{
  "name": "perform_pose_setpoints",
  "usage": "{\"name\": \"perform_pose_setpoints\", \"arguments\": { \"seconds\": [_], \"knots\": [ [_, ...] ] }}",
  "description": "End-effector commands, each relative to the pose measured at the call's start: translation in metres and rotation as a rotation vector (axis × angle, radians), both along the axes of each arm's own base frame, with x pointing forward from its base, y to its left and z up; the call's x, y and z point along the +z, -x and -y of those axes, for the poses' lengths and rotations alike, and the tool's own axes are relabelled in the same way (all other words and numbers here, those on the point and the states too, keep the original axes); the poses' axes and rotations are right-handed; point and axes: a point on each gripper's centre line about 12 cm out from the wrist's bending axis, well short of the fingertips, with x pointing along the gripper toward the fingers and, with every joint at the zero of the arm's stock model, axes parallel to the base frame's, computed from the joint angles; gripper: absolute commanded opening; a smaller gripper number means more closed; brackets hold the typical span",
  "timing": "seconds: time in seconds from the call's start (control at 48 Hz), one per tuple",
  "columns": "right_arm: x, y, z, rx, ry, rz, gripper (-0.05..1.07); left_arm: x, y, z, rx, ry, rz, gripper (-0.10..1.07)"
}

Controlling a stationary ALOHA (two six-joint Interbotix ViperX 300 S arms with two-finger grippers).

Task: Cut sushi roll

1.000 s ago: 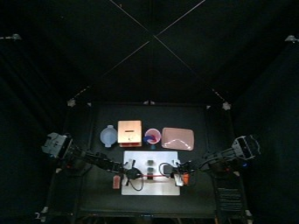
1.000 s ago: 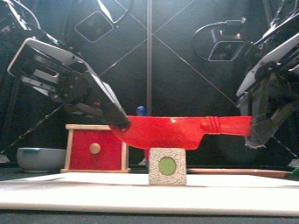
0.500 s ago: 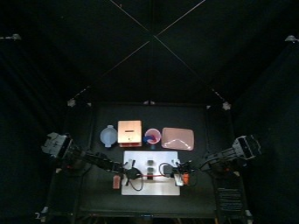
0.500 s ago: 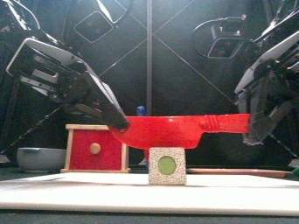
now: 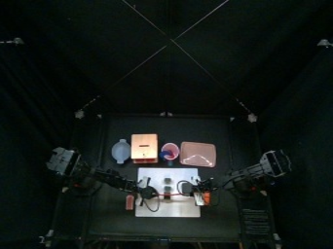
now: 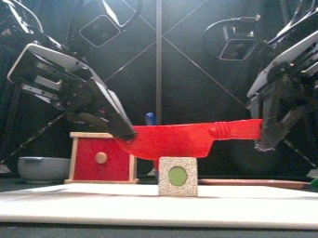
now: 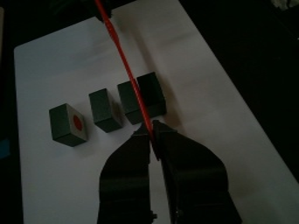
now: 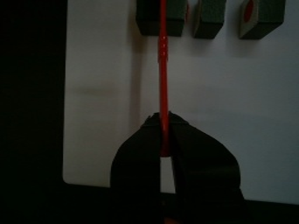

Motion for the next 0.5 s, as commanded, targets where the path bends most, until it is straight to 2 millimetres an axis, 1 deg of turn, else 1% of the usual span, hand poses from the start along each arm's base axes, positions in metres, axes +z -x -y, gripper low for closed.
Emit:
{"name": "perform_pose_setpoints", "arguments": {
  "seconds": [0.0, 0.125, 0.271, 0.417, 0.479],
  "knots": [
    [0.0, 0.005, 0.0, 0.007, 0.005, -0.021, 0.32, -0.008, 0.012, 0.0, -0.019, -0.019, -0.044, 0.39],
    [-0.003, 0.006, 0.0, 0.003, 0.003, -0.031, 0.32, -0.011, 0.012, -0.001, -0.018, -0.021, -0.054, 0.39],
    [-0.012, 0.006, -0.003, 0.0, -0.001, -0.064, 0.32, -0.019, 0.013, -0.001, -0.015, -0.025, -0.082, 0.39],
    [-0.023, 0.006, -0.009, -0.006, -0.013, -0.102, 0.32, -0.028, 0.016, 0.005, -0.024, -0.024, -0.123, 0.39],
    [-0.026, 0.007, -0.014, -0.005, -0.023, -0.113, 0.32, -0.032, 0.018, 0.012, -0.039, -0.023, -0.147, 0.39]
  ]
}}
